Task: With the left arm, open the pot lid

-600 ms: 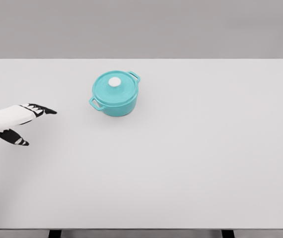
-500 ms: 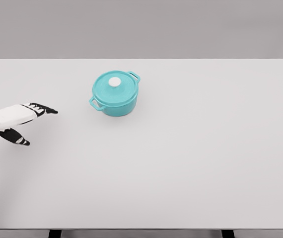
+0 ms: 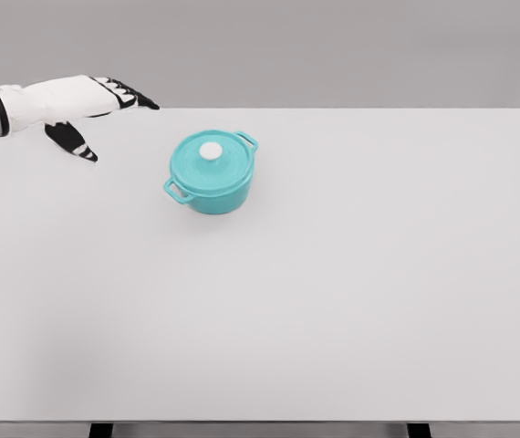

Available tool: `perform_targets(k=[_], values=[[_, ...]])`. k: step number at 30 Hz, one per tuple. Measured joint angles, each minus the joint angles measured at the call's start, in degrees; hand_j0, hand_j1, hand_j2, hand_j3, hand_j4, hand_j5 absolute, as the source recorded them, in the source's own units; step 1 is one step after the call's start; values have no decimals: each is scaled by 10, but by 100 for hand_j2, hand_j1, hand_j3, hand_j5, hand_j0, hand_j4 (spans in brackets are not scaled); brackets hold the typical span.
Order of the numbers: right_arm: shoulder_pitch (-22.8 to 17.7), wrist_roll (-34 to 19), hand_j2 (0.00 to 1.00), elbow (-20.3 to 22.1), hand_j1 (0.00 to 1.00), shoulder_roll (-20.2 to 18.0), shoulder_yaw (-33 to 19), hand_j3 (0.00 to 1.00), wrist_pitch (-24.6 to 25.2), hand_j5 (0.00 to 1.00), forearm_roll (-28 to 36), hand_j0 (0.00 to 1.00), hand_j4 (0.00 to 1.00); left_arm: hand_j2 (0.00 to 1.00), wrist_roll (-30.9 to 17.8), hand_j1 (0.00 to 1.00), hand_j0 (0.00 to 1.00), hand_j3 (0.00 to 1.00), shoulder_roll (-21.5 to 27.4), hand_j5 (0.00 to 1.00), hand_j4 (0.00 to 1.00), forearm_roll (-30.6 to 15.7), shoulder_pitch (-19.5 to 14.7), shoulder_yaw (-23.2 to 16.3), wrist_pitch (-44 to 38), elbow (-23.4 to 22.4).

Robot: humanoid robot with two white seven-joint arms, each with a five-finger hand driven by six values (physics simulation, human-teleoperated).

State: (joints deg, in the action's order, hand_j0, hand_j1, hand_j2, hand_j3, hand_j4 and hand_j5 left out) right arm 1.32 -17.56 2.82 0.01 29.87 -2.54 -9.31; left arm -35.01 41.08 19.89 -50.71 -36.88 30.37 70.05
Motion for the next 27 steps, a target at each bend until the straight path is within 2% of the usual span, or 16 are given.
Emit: perform_targets(k=[2,4,7,10,15,24,27], values=[[0,0,100,0,100,0,0,100,0,100,0,100,100,100,0,100,100,100,-9,100,100,-7,-55,-38,-7,-6],[0,0,100,0,100,0,0,100,0,100,0,100,100,100,0,100,100,100,-16,100,100,-23,-90,-80,-17,-11],[0,0,100,0,100,0,0,100,0,100,0,100,100,100,0,100,100,100,-47,100,100,-34,-114,-123,-33,-19],[0,0,100,0,100,0,0,100,0,100,0,100,100,100,0,100,100,100,-91,100,100,-38,-144,-151,-39,-50],[0,0,100,0,100,0,0,100,0,100,0,100,100,100,0,100,100,100,-127,100,100,-38,-154,-187,-42,-83],[0,0,100,0,100,0,0,100,0,100,0,100,100,100,0,100,100,100,-144,100,100,-39,-156,-232,-69,-94],[0,0,100,0,100,0,0,100,0,100,0,100,100,91,0,91,91,91,-145,91,91,-39,-156,-244,-75,-95]])
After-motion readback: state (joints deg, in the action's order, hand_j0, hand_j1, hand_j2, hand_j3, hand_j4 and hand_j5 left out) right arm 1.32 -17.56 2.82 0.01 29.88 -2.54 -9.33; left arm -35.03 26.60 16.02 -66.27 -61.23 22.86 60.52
